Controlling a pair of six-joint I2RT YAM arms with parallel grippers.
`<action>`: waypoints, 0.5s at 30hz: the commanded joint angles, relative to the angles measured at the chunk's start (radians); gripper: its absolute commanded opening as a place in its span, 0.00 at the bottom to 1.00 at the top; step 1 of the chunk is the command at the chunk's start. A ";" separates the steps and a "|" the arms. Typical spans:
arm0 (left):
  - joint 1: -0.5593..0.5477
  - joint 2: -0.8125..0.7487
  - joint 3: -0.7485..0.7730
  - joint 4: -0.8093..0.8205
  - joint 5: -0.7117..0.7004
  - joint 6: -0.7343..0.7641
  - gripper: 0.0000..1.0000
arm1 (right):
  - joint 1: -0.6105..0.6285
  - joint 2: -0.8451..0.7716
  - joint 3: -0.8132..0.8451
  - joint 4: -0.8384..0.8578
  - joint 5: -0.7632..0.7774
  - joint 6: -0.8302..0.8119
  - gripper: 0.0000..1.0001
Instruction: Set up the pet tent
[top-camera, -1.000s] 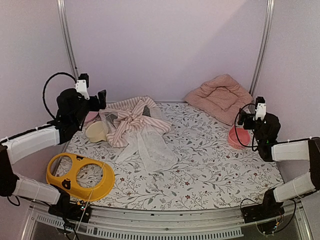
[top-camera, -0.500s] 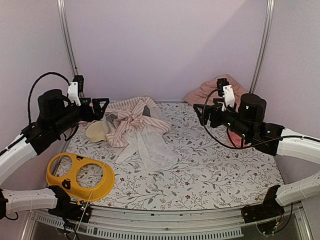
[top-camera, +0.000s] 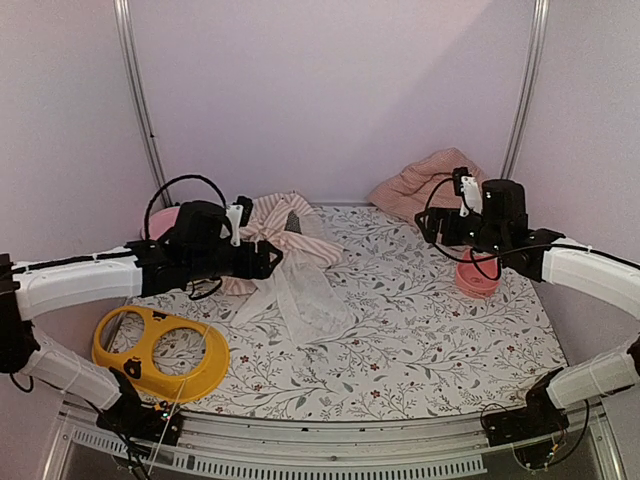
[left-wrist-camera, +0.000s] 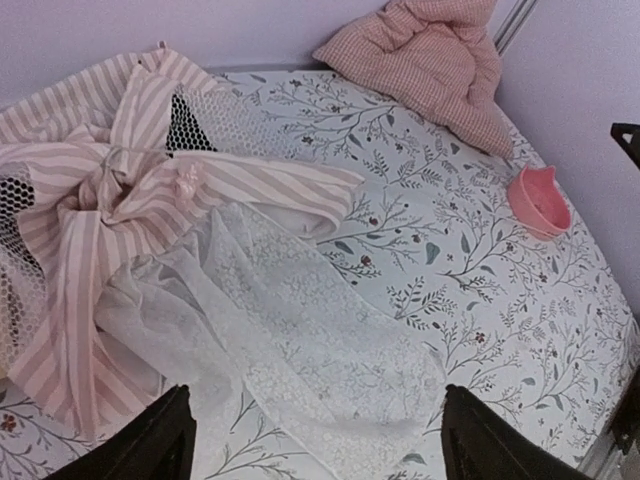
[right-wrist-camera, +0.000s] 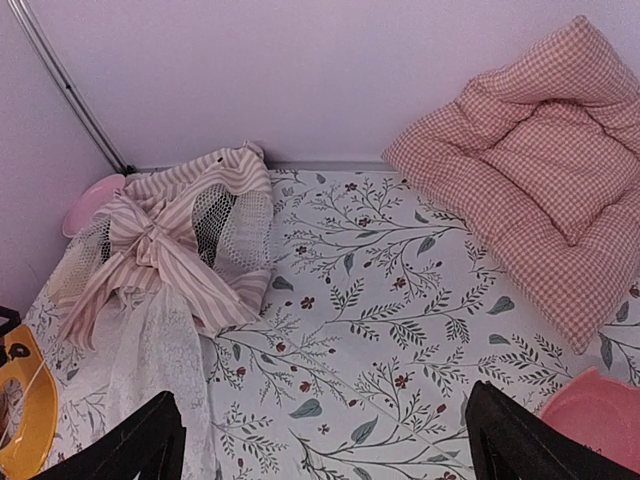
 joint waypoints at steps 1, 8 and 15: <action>-0.042 0.226 0.074 0.168 -0.040 -0.052 0.81 | -0.043 0.062 0.057 -0.095 -0.173 -0.069 1.00; -0.049 0.561 0.296 0.310 0.024 -0.137 0.72 | -0.059 0.001 -0.008 -0.097 -0.165 -0.060 1.00; -0.050 0.830 0.490 0.273 -0.009 -0.298 0.60 | -0.061 -0.017 0.041 -0.221 -0.150 -0.090 0.99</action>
